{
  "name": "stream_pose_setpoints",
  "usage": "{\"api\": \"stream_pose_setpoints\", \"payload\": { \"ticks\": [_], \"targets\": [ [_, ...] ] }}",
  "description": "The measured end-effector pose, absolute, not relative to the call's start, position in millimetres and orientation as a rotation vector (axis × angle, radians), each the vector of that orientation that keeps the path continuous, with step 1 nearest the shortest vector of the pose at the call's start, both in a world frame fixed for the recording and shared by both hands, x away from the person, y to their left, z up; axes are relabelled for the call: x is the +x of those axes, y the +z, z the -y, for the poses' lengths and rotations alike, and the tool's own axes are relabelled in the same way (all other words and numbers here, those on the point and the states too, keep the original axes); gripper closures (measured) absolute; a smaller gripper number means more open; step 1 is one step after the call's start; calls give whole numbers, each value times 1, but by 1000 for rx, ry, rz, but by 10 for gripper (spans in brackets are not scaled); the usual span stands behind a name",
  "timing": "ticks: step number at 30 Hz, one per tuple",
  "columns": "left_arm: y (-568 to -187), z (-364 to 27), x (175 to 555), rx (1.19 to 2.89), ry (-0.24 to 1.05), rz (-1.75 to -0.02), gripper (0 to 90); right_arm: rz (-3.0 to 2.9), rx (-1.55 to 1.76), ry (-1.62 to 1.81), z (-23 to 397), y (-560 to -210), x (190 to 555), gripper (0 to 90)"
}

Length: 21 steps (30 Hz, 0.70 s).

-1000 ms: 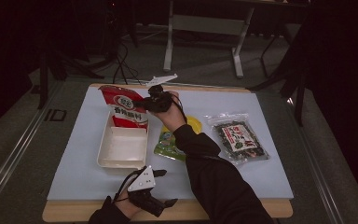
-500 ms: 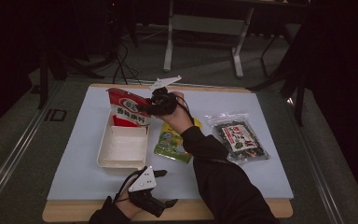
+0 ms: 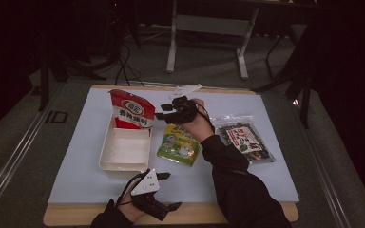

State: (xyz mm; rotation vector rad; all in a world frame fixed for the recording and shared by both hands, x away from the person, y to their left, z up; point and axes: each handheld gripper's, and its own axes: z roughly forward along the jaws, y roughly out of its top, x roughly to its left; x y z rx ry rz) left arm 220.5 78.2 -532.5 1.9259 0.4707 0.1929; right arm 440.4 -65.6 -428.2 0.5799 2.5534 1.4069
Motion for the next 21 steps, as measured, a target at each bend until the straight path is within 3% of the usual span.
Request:
{"api": "stream_pose_setpoints", "payload": {
  "ticks": [11, 16, 21],
  "targets": [
    [-533, -77, 221, 1929, 197, -468, 35, -2545, 653, 1297, 110, -434, 429, 593],
    [-533, -77, 221, 1928, 198, -467, 35, -2527, 673, 1267, 140, -434, 424, 714],
    [-533, -77, 221, 1926, 197, -468, 35, -2522, 687, 1254, 161, -434, 420, 746]
  ]
}}
